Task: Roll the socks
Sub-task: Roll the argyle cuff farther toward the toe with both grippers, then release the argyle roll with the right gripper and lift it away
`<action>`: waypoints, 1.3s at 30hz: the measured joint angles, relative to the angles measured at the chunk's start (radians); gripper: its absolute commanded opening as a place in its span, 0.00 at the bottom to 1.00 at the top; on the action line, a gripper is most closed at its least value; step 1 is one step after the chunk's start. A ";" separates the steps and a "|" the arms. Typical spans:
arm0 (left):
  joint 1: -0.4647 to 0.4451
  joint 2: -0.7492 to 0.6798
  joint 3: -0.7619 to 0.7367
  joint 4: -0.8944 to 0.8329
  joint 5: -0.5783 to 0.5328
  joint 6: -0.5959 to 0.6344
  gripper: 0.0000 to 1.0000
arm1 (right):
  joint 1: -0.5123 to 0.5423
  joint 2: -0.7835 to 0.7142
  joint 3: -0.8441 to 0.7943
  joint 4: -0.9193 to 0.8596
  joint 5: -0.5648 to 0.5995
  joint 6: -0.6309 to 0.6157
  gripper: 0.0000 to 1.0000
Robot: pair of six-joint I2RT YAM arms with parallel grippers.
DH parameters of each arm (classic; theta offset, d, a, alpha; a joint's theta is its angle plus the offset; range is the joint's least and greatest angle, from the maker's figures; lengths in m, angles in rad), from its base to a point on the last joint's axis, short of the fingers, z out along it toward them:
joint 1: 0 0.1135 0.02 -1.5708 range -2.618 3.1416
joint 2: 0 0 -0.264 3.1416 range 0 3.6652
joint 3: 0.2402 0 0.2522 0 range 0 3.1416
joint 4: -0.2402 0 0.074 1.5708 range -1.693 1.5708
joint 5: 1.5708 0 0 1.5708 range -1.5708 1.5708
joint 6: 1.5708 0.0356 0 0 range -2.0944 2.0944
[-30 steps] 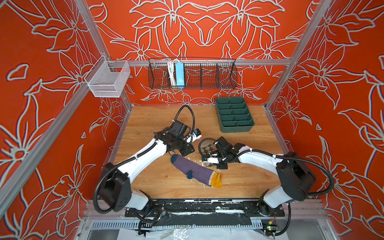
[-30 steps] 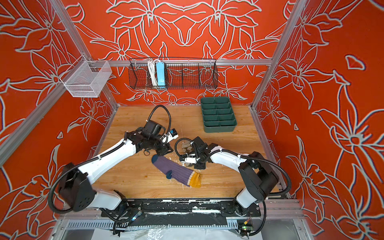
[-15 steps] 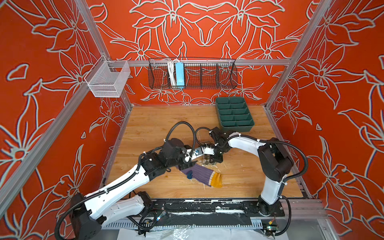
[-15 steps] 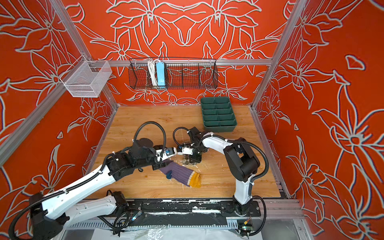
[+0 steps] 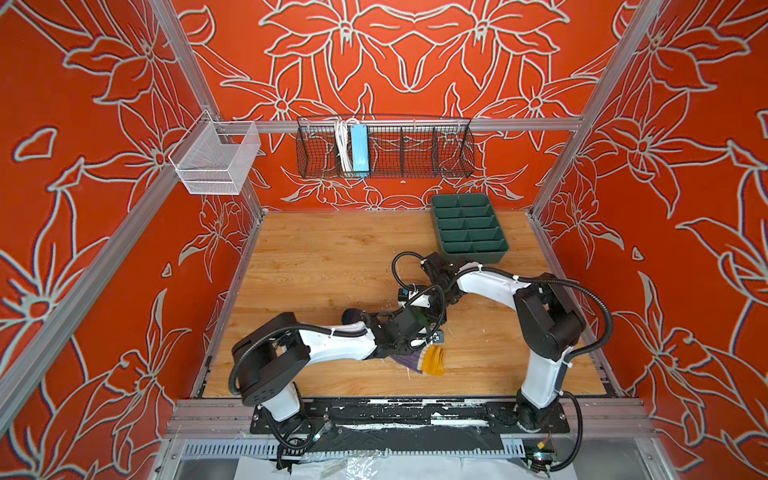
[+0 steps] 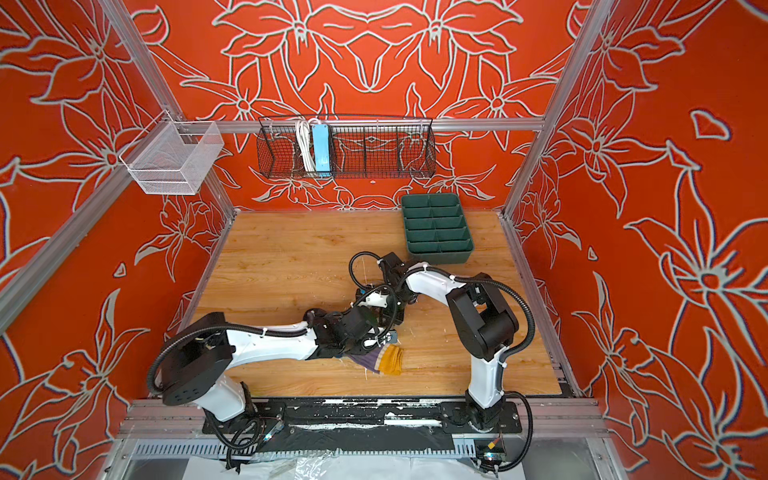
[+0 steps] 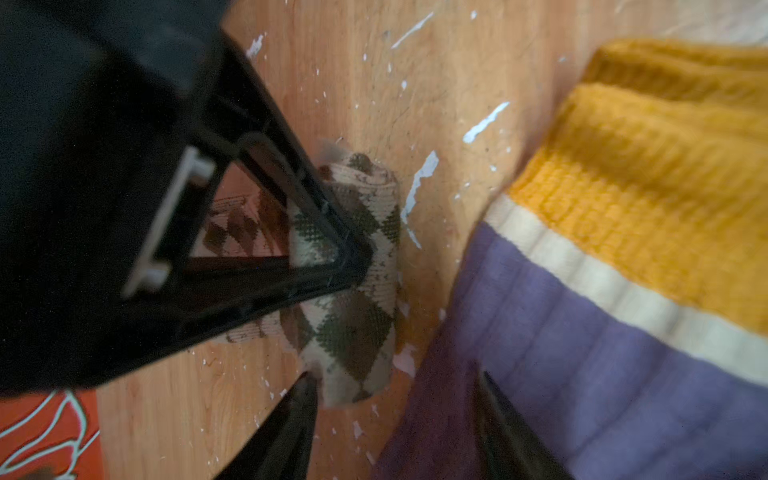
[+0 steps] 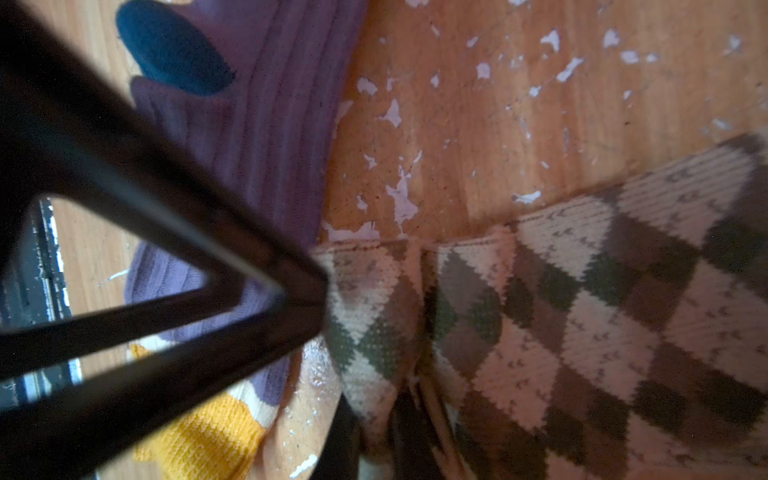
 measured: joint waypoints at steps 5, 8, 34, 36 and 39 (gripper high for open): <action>0.000 0.071 0.019 0.087 -0.068 -0.015 0.55 | -0.004 0.000 0.000 0.000 -0.008 0.000 0.00; 0.000 0.082 0.020 0.106 -0.071 -0.024 0.51 | -0.010 0.000 0.000 0.000 -0.012 -0.002 0.00; 0.093 0.129 0.148 -0.046 0.141 -0.127 0.00 | -0.101 -0.197 -0.071 0.082 0.020 0.061 0.32; 0.108 0.135 0.166 -0.063 0.164 -0.153 0.00 | -0.127 -0.257 -0.107 0.082 0.062 0.088 0.33; 0.132 0.163 0.219 -0.115 0.200 -0.178 0.00 | -0.172 -0.366 -0.208 0.096 0.157 0.142 0.35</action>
